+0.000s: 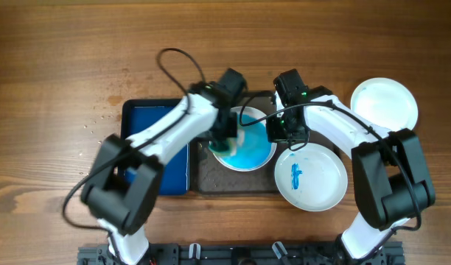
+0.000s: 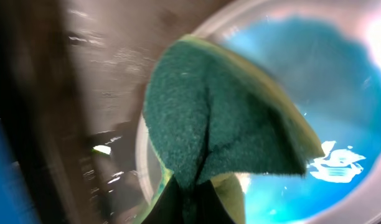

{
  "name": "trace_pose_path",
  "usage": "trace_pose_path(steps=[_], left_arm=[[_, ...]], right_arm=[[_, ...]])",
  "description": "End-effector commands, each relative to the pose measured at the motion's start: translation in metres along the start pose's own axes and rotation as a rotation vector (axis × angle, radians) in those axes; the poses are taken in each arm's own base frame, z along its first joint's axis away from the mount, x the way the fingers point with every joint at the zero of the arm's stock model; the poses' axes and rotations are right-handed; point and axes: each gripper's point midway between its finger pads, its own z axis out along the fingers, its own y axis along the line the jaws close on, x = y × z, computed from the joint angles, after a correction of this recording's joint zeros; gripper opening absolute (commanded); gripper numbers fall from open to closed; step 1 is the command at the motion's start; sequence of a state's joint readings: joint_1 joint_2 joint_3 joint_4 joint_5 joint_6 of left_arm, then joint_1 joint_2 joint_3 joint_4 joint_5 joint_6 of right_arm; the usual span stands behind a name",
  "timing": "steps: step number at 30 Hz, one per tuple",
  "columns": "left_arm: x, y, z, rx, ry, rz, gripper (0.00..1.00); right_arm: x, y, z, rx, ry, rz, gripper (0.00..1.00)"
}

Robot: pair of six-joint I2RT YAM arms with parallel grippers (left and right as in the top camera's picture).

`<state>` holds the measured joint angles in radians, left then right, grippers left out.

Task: Clean dirty plates on tray and stack at the side
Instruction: 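Drop the sponge into the blue tray and retract the left gripper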

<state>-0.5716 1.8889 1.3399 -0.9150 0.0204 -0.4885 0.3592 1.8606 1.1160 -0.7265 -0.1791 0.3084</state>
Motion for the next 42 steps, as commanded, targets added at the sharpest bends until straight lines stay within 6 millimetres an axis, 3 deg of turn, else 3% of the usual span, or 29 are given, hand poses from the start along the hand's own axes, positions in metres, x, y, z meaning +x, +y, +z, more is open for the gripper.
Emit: trace_pose_path(steps=[1,3,5,9,13,17,18,20,21,23,25,28,30,31,33,35,38,42], left_arm=[[-0.017,0.045,-0.054,-0.013,-0.107,-0.156,0.04],[-0.012,0.066,-0.065,-0.041,-0.095,-0.196,0.04],[-0.003,0.101,-0.072,-0.129,-0.058,-0.256,0.04],[0.007,0.150,-0.060,-0.205,-0.004,-0.341,0.04],[0.026,0.175,-0.028,-0.218,0.041,-0.409,0.04],[0.045,0.178,0.000,-0.203,0.071,-0.422,0.04],[0.047,0.178,0.001,-0.204,0.074,-0.422,0.12],[0.047,0.178,0.001,-0.203,0.073,-0.422,0.49],[0.045,0.178,-0.001,-0.200,0.064,-0.422,1.00],[0.039,0.178,-0.007,-0.196,0.042,-0.423,1.00],[0.029,0.175,-0.022,-0.180,-0.002,-0.424,1.00],[0.007,0.173,-0.070,-0.163,-0.118,-0.427,1.00],[-0.006,0.173,-0.116,-0.151,-0.231,-0.433,1.00],[-0.012,0.177,-0.159,-0.154,-0.341,-0.441,1.00],[-0.010,0.187,-0.203,-0.181,-0.465,-0.461,1.00],[0.000,0.205,-0.232,-0.238,-0.559,-0.528,1.00],[0.025,0.238,-0.252,-0.316,-0.611,-0.680,1.00],[0.059,0.276,-0.249,-0.368,-0.532,-0.879,1.00]], right_arm=[[0.007,-0.009,0.010,0.042,0.024,-0.013,0.04],[0.007,-0.009,0.010,0.041,0.023,-0.014,0.04],[0.006,-0.009,0.010,0.040,0.021,-0.013,0.04],[0.006,-0.009,0.010,0.040,0.021,-0.014,0.04],[0.006,-0.009,0.010,0.040,0.020,-0.015,0.04],[0.006,-0.009,0.010,0.040,0.020,-0.017,0.04],[0.006,-0.009,0.010,0.040,0.020,-0.017,0.05],[0.005,-0.009,0.010,0.039,0.018,-0.017,0.04],[0.005,-0.009,0.010,0.039,0.017,-0.018,0.04],[0.005,-0.009,0.010,0.039,0.017,-0.018,0.04],[0.005,-0.009,0.010,0.039,0.017,-0.018,0.04],[0.005,-0.009,0.010,0.039,0.016,-0.018,0.04],[0.005,-0.009,0.010,0.039,0.016,-0.018,0.04],[0.004,-0.008,0.010,0.037,0.011,-0.024,0.04],[0.001,-0.007,0.010,0.034,0.001,-0.044,0.04],[0.000,-0.007,0.010,0.033,-0.002,-0.046,0.04],[-0.001,-0.007,0.009,0.032,-0.007,-0.049,0.05],[-0.013,0.000,-0.005,0.022,-0.043,-0.075,0.04]])
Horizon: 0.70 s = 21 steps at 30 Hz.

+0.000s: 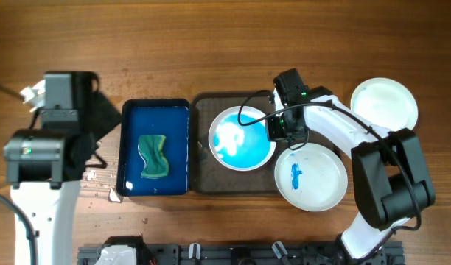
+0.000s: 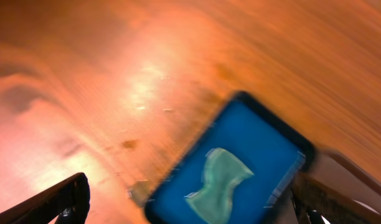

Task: Clean dirty plates on tray and stack at the side
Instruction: 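Drop the sponge into the blue tray and retract the left gripper, then lift the plate and tilt it upright over the blue tray with right gripper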

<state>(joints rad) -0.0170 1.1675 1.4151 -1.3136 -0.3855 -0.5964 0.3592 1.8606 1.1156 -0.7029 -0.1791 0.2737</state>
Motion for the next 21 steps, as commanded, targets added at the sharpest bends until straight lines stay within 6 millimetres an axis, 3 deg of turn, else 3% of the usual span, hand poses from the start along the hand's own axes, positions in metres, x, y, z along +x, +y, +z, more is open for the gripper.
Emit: trace_pose_path(steps=[1,5,12,21], left_arm=[[-0.003,0.045,0.010,-0.143,0.037,-0.171,1.00],[-0.002,0.068,0.022,-0.167,0.114,-0.303,1.00],[-0.002,0.085,0.040,-0.172,0.197,-0.423,1.00],[0.003,0.085,0.067,-0.216,0.281,-0.418,1.00]], right_arm=[[-0.012,0.000,-0.013,0.025,-0.033,-0.044,0.04],[-0.023,0.008,-0.042,0.020,-0.093,-0.081,0.04],[-0.037,0.007,-0.081,0.074,-0.180,-0.165,0.04],[-0.055,0.015,-0.115,0.091,-0.232,-0.197,0.04]])
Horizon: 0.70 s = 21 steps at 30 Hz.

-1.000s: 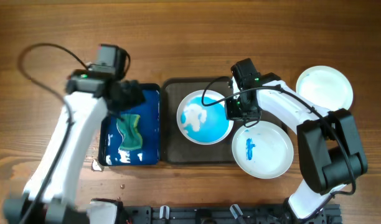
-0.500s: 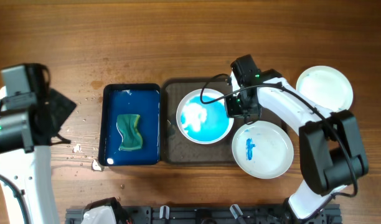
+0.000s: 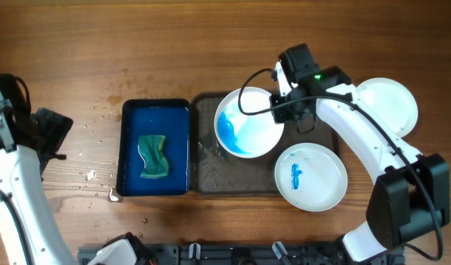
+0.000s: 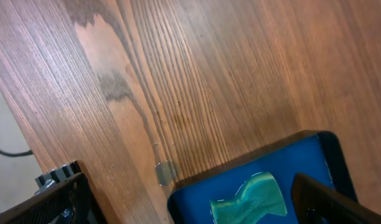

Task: Clean dirty plates on tray and stack at the side
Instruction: 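Lift the plate and tilt it upright over the blue tray with right gripper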

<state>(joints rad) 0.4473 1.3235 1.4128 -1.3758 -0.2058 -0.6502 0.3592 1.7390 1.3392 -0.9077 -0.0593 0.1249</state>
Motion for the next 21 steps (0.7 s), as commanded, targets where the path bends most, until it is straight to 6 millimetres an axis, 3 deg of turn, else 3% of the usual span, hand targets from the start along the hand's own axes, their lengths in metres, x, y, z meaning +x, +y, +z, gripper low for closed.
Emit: trace_pose_path(steps=[1,6,13,17,21], left_arm=[[0.000,-0.005,0.010,-0.008,0.037,-0.014,1.00],[0.000,-0.009,0.012,0.011,0.041,-0.016,1.00],[-0.001,-0.009,0.012,0.011,0.041,-0.015,1.00],[-0.001,-0.010,0.012,0.013,0.039,-0.016,1.00],[-0.001,-0.010,0.012,0.013,0.039,-0.016,1.00]], right_arm=[[-0.021,0.003,-0.024,0.004,-0.080,-0.029,0.04],[-0.040,0.006,-0.044,0.006,-0.138,-0.044,0.04],[-0.058,0.029,-0.064,0.016,-0.209,-0.116,0.04],[-0.057,0.055,-0.067,0.002,-0.222,-0.173,0.05],[-0.070,0.084,-0.083,-0.031,-0.295,-0.218,0.04]])
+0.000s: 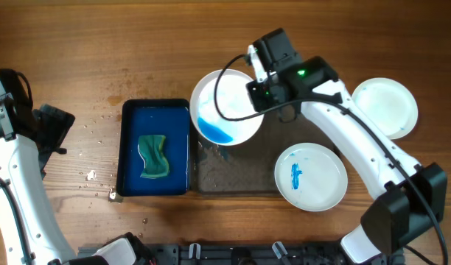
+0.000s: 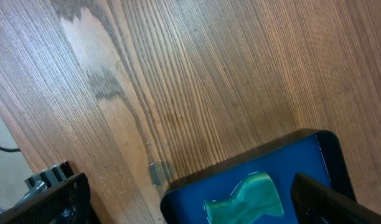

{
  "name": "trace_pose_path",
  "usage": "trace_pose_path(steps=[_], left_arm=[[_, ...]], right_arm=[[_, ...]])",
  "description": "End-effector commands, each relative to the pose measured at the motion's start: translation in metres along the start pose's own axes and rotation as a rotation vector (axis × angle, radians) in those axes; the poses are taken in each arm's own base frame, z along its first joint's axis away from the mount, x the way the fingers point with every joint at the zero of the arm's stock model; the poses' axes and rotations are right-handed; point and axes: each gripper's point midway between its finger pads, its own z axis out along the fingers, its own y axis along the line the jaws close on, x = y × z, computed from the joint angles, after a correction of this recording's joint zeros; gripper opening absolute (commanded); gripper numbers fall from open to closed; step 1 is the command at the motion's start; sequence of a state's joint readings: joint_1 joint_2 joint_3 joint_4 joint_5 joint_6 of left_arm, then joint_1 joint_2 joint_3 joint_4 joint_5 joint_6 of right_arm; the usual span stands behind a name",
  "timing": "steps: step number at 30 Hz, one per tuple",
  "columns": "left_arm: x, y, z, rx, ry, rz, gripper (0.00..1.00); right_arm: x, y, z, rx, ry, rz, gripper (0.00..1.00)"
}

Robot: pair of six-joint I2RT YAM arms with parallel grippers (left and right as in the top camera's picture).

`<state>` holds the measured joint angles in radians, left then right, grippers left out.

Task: Clean dirty plates on tray and stack at the side
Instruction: 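Lift the plate and tilt it upright over the blue tray with right gripper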

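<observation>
My right gripper (image 1: 261,94) is shut on the right rim of a white plate (image 1: 224,103). The plate hangs tilted over the back left of the brown tray (image 1: 240,177), with blue liquid pooled at its lower left. A second white plate with a blue mark (image 1: 311,177) lies right of the tray. A clean white plate (image 1: 385,107) lies at the far right. The green sponge (image 1: 153,156) (image 2: 246,200) lies in the blue tub (image 1: 134,118). My left gripper (image 1: 54,131) (image 2: 193,202) is open at the table's far left, holding nothing.
Small drops and specks (image 1: 91,176) dot the wood left of the blue tub. The tray's floor is wet near its left wall. The table's left edge shows in the left wrist view, with a cable beyond it.
The right gripper has moved the held plate left and toward the back, and the blue liquid now sits at its lower left. The left arm has hardly shifted.
First my left gripper pressed the sponge on the blue-smeared plate in the tray while the right gripper held its rim. Then the sponge lay in the blue tub and the left arm stood open at the left. The right gripper then held the plate raised, now farther left.
</observation>
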<state>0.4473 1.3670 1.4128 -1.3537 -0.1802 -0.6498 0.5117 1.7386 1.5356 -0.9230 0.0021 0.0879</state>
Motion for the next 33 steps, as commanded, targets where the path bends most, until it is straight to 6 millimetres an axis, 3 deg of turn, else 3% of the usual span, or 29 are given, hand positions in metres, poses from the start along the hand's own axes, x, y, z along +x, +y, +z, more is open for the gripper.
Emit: trace_pose_path(steps=[1,4,7,12,16,23,33], left_arm=[[-0.001,-0.001,0.001,0.008,0.007,-0.020,1.00],[0.000,0.000,0.001,0.007,0.008,-0.020,1.00],[0.001,0.000,0.001,0.004,0.011,-0.019,1.00],[0.001,0.001,0.001,0.003,0.012,-0.019,1.00],[0.001,0.001,0.001,0.003,0.012,-0.019,1.00],[0.001,0.001,0.001,0.003,0.011,-0.019,1.00],[0.001,0.001,0.001,0.003,0.011,-0.018,1.00]], right_arm=[[-0.041,0.023,-0.035,-0.015,-0.142,-0.042,0.04],[-0.063,0.044,-0.040,-0.041,-0.184,-0.062,0.04],[-0.077,0.063,-0.030,-0.058,-0.180,-0.088,0.05],[-0.086,0.097,-0.005,-0.045,-0.164,-0.150,0.04],[-0.088,0.110,0.002,0.039,-0.186,-0.194,0.04],[-0.095,0.130,-0.015,0.245,-0.297,-0.317,0.04],[-0.114,0.168,-0.067,0.592,-0.473,-0.636,0.05]])
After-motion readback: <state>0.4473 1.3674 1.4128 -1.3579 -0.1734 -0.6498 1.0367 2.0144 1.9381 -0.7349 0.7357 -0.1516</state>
